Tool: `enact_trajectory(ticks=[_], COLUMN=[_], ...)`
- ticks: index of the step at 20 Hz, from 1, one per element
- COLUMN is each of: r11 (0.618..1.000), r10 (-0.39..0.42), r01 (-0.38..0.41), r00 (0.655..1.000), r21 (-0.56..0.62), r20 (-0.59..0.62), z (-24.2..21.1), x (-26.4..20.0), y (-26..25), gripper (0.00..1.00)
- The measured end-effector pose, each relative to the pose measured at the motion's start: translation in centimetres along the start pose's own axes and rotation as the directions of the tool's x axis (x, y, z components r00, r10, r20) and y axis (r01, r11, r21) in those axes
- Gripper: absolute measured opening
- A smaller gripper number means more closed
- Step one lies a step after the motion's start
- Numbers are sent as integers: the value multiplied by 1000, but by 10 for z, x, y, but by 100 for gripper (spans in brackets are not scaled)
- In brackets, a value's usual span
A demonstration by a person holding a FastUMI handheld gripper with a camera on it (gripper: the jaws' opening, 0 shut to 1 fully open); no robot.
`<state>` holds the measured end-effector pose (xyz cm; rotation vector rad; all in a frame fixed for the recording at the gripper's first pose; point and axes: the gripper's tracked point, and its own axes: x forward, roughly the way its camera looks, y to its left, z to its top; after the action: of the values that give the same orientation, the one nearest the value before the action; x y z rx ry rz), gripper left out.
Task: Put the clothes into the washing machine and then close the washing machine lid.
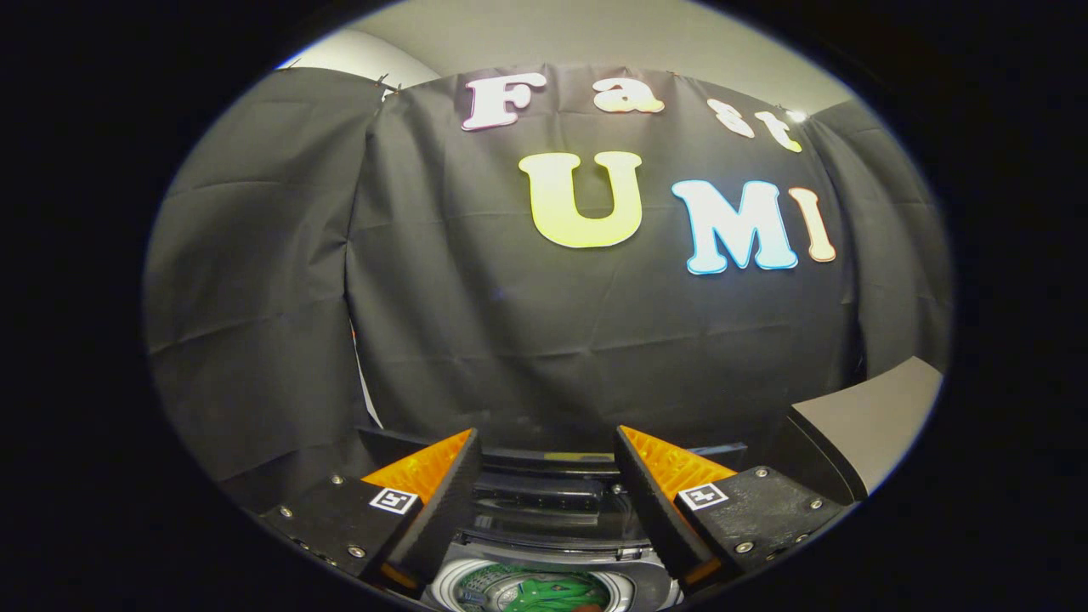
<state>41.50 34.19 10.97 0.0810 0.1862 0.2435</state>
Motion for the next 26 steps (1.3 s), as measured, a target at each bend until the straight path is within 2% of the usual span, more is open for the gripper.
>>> enact_trajectory(ticks=[7,12,16,19,26], r11=[999,997,994,995,994], r10=[-44,-68,-61,-68,-83], r01=[46,78,91,95,104], r00=[993,969,927,889,881], r21=[13,31,66,38,19], r20=[-111,-239,-369,-452,-466], z=[-4,-14,-30,-42,-46], x=[38,61,69,85,78], y=[0,-1,3,-2,-5], gripper=[96,96,96,96,96])
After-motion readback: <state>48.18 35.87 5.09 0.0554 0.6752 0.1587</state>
